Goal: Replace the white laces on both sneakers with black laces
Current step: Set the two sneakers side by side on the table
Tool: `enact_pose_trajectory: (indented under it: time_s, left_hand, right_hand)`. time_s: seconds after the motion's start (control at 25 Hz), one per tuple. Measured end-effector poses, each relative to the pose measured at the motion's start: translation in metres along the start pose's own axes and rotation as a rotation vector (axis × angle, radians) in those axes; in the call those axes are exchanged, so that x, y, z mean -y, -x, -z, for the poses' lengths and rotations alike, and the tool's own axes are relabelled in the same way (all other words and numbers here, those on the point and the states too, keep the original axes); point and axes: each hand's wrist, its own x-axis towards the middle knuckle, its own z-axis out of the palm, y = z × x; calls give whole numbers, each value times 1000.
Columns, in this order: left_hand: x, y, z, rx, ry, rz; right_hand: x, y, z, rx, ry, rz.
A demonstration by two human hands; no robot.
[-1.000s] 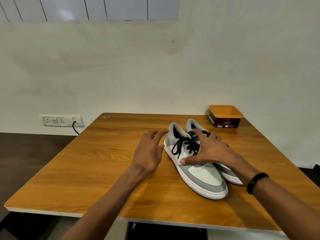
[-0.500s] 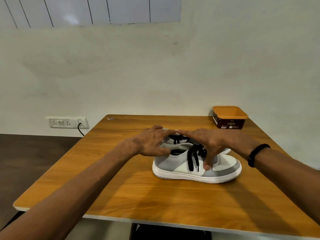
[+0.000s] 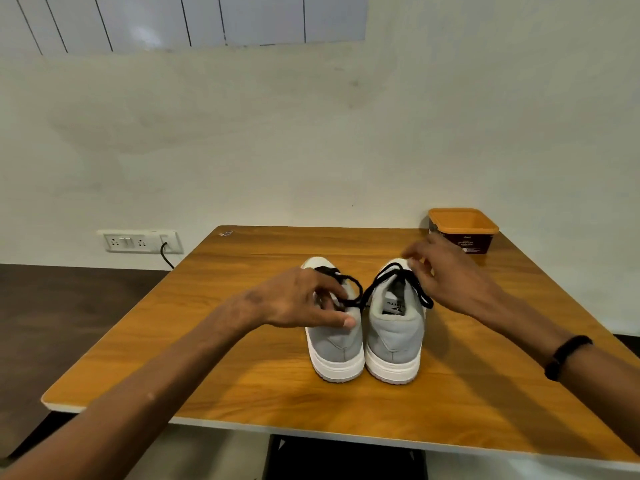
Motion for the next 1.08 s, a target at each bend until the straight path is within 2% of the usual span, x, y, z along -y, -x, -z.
enact_pose_trajectory:
  time_s: [0.04, 0.12, 0.24, 0.32, 0.4, 0.52, 0.68, 0.88, 1.0, 1.08]
  left_hand:
    - [1, 5, -5, 1, -13, 20]
    - [3, 10, -22, 14, -41, 15]
    - [-9, 14, -46, -106, -129, 18]
    - [-17, 19, -59, -241, -99, 47]
    - [-19, 22, -68, -282, -49, 62]
    - [-13, 19, -63, -205, 92, 42]
    - [-9, 11, -48, -74, 51, 20]
    - [-16, -9, -30, -11, -59, 224]
    - [-39, -35, -29, 108, -267, 414]
    - [-54, -51, -35, 122, -407, 475]
  right_hand:
    - [14, 14, 6, 10, -24, -10]
    - [46, 42, 12, 211, -13, -5]
    - [65, 68, 3, 341, 285, 63]
    - [67, 72, -4, 393, 221, 20]
    - [69, 66, -5, 452, 149, -32]
    - [73, 49, -3, 483, 250, -104]
    - [87, 40, -2, 542, 379, -160]
    - [101, 31, 6, 701, 235, -212]
    - [94, 15, 11, 764, 236, -142]
    - [80, 9, 4, 797, 257, -62]
